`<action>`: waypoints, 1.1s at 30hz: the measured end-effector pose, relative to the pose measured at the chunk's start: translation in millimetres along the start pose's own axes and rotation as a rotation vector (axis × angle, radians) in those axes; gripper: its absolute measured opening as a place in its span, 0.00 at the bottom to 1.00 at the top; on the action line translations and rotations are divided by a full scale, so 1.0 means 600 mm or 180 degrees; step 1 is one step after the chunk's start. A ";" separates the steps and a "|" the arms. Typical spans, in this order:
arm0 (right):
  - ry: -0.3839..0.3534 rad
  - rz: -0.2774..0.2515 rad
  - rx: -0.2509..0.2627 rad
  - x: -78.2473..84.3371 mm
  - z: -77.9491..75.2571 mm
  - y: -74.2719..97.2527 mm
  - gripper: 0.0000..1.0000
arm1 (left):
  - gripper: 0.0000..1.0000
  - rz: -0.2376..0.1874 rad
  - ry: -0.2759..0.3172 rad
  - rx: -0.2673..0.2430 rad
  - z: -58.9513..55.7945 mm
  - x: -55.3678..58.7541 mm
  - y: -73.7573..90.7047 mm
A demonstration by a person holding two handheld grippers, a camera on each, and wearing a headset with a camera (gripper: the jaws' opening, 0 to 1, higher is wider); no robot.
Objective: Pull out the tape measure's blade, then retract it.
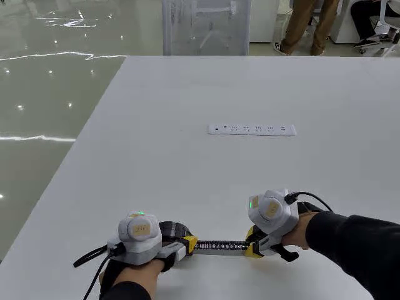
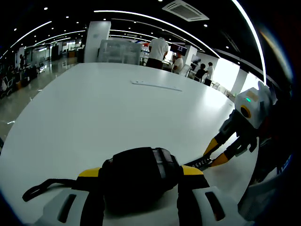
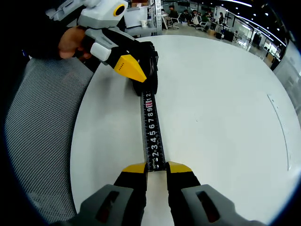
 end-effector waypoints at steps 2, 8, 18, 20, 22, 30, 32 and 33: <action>-0.0007 -0.0004 0.0000 -0.001 0.000 -0.001 0.12 | 0.58 0.0002 -0.0003 0.0000 0.000 0.000 0.000; -0.0011 -0.0019 -0.0002 -0.006 0.002 -0.003 0.12 | 0.59 0.0009 -0.0017 0.0004 0.000 0.000 0.000; -0.0008 -0.0049 0.0002 -0.014 0.005 -0.011 0.12 | 0.59 0.0033 -0.0089 -0.0057 -0.001 0.001 -0.002; -0.0011 -0.0048 0.0004 -0.014 0.004 -0.012 0.12 | 0.59 0.0058 -0.0093 -0.0060 -0.002 0.001 -0.003; -0.0022 -0.0049 0.0003 -0.015 0.005 -0.012 0.12 | 0.59 0.0051 -0.0082 -0.0058 -0.001 0.002 -0.003; -0.0016 -0.0083 0.0003 -0.024 0.008 -0.017 0.12 | 0.58 0.0011 0.0040 0.0046 0.003 0.000 0.000; -0.0020 -0.0092 0.0009 -0.026 0.007 -0.018 0.12 | 0.58 0.0006 0.0038 0.0043 0.002 0.001 0.000; -0.0031 -0.0097 0.0008 -0.028 0.006 -0.019 0.12 | 0.58 0.0009 0.0037 0.0045 0.002 0.001 0.000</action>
Point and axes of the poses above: the centre of the closed fingertips' face, and the gripper's own axes: y roughly backward along the fingers, z roughly to its left, x roughly out of its underside, the point moved 2 cm from there along y, roughly backward along the fingers, and after that the axes turned 7 degrees about x, right-handed, at the moved point
